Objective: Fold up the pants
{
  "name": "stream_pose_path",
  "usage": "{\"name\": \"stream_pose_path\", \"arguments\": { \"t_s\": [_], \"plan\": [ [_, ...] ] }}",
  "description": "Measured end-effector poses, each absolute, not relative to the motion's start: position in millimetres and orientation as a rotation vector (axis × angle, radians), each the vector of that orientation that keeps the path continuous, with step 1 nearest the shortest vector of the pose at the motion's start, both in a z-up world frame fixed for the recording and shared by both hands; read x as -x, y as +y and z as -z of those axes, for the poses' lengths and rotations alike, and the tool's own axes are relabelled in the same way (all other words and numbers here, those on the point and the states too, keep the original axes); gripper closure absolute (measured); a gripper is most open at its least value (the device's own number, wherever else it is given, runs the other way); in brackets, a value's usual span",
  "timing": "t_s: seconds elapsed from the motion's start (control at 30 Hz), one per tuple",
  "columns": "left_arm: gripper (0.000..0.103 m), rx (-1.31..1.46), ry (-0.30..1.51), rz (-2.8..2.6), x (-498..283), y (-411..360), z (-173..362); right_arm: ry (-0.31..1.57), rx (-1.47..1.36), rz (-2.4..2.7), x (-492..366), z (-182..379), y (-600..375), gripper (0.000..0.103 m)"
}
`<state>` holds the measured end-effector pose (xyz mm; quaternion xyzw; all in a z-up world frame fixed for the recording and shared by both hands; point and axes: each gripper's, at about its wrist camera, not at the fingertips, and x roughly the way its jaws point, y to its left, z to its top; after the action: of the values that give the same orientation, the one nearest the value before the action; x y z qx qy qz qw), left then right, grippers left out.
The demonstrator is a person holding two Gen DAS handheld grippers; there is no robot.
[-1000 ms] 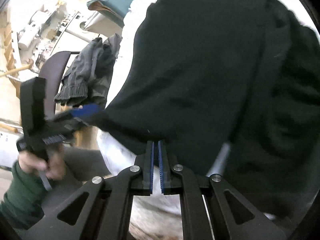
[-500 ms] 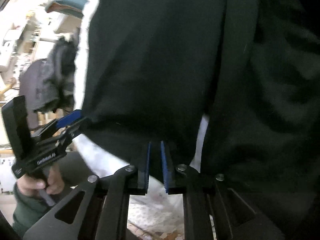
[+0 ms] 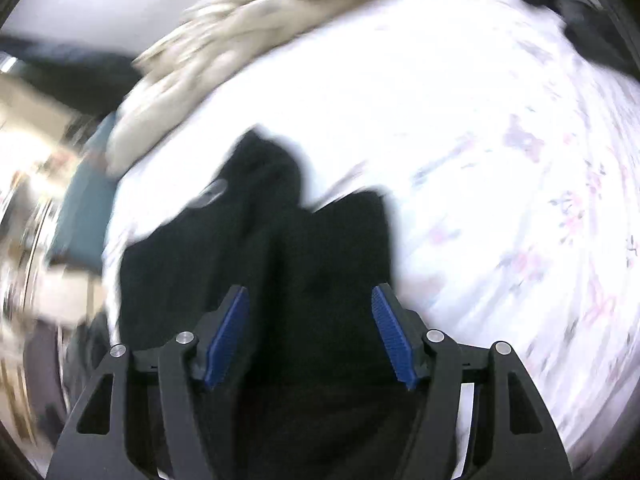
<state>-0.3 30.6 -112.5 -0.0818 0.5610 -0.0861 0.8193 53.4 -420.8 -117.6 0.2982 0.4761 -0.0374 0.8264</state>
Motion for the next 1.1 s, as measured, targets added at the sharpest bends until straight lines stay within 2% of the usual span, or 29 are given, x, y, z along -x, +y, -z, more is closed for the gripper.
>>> {"name": "stream_pose_path", "arguments": {
  "t_s": [0.2, 0.3, 0.37, 0.4, 0.43, 0.63, 0.8, 1.1],
  "plan": [
    [0.024, 0.195, 1.219, 0.166, -22, 13, 121, 1.111, -0.661, 0.142, -101, 167, -445, 0.037],
    [0.024, 0.206, 1.234, 0.183, -30, 5, 125, 1.155, -0.542, 0.129, -129, 181, -432, 0.038],
    [0.024, 0.195, 1.241, 0.191, -34, 0, 128, 1.196, -0.480, 0.103, -141, 191, -429, 0.060],
    [0.024, 0.187, 1.247, 0.195, -35, -2, 129, 1.214, -0.467, 0.087, -143, 195, -428, 0.087],
    [0.024, 0.178, 1.253, 0.200, -36, -5, 131, 1.223, -0.449, 0.073, -144, 196, -425, 0.099],
    [0.024, 0.167, 1.296, 0.231, -41, -15, 139, 1.075, -0.409, 0.200, -113, 151, -461, 0.101],
    [0.024, 0.140, 1.294, 0.253, -58, -39, 139, 1.047, -0.406, 0.400, -86, 150, -509, 0.101],
    [0.024, 0.063, 1.267, 0.460, -131, -153, 145, 1.065, -0.413, 0.450, -80, 153, -512, 0.101]
  ]
}}
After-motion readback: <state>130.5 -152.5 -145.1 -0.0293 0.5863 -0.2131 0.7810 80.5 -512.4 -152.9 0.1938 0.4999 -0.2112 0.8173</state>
